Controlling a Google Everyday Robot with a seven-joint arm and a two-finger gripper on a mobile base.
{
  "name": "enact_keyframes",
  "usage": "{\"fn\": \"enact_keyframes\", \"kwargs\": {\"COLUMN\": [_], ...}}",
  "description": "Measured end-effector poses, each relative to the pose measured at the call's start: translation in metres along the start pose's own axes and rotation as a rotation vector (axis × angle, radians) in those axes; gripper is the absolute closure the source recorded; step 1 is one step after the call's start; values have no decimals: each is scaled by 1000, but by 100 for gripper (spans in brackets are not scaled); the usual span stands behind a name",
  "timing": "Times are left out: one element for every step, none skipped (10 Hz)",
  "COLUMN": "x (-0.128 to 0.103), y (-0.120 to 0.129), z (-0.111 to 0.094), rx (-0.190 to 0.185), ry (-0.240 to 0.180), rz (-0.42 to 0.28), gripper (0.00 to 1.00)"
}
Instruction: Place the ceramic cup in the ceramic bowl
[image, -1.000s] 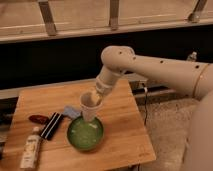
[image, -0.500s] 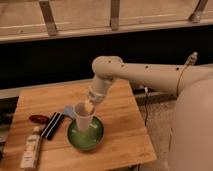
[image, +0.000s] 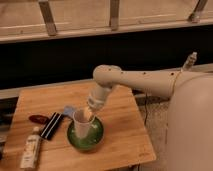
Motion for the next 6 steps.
{"fn": "enact_keyframes", "kwargs": {"x": [-4, -10, -15, -16, -19, -22], "y": [-3, -7, -12, -18, -25, -35], "z": [8, 18, 22, 24, 25, 24], "rx": [13, 37, 59, 75, 96, 123], "ry": [2, 11, 11, 13, 9, 3], "rz": [5, 11, 16, 20, 26, 38], "gripper": [100, 100, 100, 100, 100, 100]}}
